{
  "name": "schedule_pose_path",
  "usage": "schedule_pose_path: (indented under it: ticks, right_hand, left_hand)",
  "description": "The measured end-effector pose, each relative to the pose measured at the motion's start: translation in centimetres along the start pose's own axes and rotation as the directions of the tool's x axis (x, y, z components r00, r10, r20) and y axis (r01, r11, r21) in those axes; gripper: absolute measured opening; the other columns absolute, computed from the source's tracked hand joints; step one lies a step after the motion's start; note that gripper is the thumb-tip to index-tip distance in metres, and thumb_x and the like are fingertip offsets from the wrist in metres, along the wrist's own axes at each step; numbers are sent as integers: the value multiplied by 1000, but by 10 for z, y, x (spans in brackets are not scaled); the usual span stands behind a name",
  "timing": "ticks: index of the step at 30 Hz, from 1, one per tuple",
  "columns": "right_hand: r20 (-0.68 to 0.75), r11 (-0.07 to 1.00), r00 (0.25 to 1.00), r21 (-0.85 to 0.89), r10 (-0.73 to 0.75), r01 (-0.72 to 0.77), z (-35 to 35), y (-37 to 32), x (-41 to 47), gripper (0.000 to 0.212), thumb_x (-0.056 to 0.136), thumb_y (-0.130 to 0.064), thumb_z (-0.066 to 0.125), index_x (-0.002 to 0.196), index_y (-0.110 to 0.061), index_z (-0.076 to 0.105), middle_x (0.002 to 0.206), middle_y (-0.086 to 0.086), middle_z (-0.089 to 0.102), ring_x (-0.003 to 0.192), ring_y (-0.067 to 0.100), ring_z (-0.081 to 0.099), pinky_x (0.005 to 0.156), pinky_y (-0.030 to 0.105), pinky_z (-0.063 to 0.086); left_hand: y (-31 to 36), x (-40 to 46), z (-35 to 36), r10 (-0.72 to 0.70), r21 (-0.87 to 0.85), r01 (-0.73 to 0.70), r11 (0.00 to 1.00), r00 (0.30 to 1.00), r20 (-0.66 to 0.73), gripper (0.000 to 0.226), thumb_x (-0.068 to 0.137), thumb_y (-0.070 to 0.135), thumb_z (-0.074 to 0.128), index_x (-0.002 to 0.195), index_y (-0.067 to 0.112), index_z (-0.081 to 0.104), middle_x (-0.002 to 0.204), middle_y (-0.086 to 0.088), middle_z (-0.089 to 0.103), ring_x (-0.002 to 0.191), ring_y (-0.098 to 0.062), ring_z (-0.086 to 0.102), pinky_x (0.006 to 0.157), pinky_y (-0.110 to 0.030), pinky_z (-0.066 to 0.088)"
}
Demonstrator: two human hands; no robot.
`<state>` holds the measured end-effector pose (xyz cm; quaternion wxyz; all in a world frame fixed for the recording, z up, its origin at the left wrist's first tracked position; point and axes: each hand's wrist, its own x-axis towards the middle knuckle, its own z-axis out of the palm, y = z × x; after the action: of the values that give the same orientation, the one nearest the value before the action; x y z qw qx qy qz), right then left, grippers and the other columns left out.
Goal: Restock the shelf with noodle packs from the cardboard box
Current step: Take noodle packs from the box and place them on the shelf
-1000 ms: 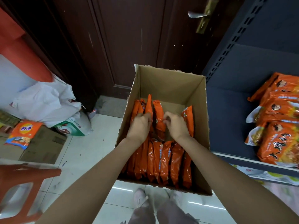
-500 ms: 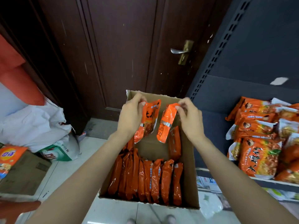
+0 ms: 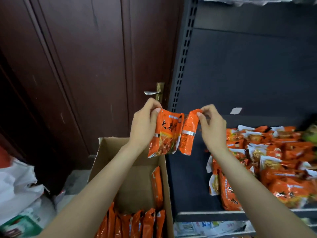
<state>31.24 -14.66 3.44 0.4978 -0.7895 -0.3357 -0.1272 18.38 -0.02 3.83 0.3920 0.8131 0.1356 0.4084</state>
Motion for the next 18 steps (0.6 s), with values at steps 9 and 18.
schedule_pose_path:
  ticks: [9, 18]
  right_hand:
    - [52, 996, 996, -54, 75, -72, -44, 75, 44, 4, 95, -17, 53, 91, -17, 53, 85, -6, 62, 84, 11, 60, 77, 29, 49]
    - [91, 989, 988, -93, 122, -114, -49, 124, 66, 5, 94, -17, 53, 94, -12, 56, 88, -5, 62, 83, 8, 57, 74, 21, 43]
  left_hand:
    - [-24, 32, 115, -165, 122, 132, 984, 931, 326, 12, 96, 10, 45, 86, 14, 49, 83, -6, 60, 73, -12, 53, 70, -28, 41]
    - [-68, 34, 180, -372, 105, 357, 928, 899, 229, 14, 96, 8, 46, 86, 15, 49, 79, 4, 56, 71, -7, 51, 61, -12, 38]
